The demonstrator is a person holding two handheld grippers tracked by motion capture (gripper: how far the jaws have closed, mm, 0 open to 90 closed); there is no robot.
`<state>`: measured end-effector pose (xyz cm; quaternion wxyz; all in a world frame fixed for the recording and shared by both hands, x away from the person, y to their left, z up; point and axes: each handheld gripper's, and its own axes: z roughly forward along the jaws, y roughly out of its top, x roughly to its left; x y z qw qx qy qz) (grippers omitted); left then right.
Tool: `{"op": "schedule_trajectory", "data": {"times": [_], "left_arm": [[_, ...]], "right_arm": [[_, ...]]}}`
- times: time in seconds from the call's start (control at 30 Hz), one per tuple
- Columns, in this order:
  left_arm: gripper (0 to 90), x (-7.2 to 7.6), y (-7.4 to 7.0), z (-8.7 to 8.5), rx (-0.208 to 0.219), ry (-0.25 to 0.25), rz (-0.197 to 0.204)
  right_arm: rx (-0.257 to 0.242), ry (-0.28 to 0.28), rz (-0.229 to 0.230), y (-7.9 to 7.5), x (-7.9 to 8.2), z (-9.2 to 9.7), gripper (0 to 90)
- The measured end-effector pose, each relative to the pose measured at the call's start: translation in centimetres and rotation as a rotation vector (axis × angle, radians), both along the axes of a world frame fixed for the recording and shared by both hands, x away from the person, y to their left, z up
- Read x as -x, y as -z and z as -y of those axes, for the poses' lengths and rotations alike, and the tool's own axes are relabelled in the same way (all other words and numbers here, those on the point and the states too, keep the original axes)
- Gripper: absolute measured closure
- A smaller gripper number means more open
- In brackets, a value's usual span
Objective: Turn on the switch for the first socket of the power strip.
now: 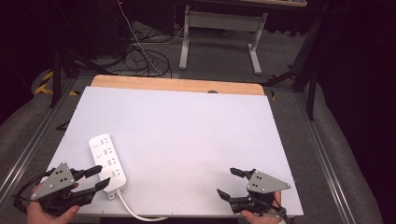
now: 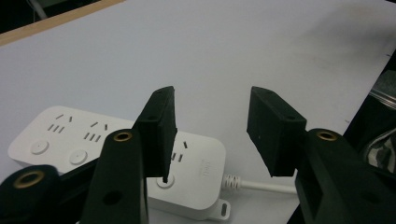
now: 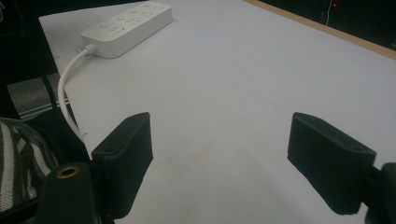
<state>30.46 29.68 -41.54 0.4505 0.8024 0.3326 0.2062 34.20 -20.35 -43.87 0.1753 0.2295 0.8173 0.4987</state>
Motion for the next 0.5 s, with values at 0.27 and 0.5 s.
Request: {"op": "schedule_trajectory", "data": {"times": [0.27,0.5], "left_arm": [[68.8,-1.1,-0.5,-0.4,0.011,-0.009,-0.031],[90.0,-2.1,-1.1,-0.2,0.007,-0.026,-0.039]], "right_arm": [[-0.004,-0.004,-0.002,0.1,0.0,-0.1,22.6],[-0.001,-0.004,-0.002,0.1,0.0,-0.1,22.6]]}}
